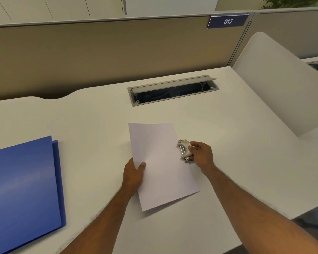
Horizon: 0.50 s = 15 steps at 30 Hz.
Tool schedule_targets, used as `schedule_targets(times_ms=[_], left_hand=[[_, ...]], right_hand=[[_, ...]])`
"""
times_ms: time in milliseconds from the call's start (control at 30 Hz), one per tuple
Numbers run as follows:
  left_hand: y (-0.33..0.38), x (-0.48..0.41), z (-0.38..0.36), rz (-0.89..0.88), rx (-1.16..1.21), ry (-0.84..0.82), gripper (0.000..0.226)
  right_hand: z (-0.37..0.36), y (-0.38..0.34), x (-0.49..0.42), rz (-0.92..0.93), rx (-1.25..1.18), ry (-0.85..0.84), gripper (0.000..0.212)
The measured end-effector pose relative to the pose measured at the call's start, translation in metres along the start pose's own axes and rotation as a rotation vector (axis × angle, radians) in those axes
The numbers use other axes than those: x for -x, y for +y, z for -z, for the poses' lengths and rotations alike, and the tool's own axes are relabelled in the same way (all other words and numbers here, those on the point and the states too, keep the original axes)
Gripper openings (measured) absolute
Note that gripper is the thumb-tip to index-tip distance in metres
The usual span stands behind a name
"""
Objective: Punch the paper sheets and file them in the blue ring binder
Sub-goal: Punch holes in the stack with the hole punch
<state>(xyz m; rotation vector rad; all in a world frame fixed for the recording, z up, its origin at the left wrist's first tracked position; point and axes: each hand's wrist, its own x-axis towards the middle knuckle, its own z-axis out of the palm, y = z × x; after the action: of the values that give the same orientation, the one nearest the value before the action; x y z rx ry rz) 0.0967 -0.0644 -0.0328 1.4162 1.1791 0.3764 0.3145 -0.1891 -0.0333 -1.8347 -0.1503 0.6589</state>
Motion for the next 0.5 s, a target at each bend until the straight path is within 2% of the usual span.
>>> schedule_targets(times_ms=[500], left_hand=[[0.0084, 0.0002, -0.0065, 0.033, -0.009, 0.0, 0.035]], right_hand=[[-0.0007, 0.0013, -0.005, 0.029, 0.12, -0.031, 0.017]])
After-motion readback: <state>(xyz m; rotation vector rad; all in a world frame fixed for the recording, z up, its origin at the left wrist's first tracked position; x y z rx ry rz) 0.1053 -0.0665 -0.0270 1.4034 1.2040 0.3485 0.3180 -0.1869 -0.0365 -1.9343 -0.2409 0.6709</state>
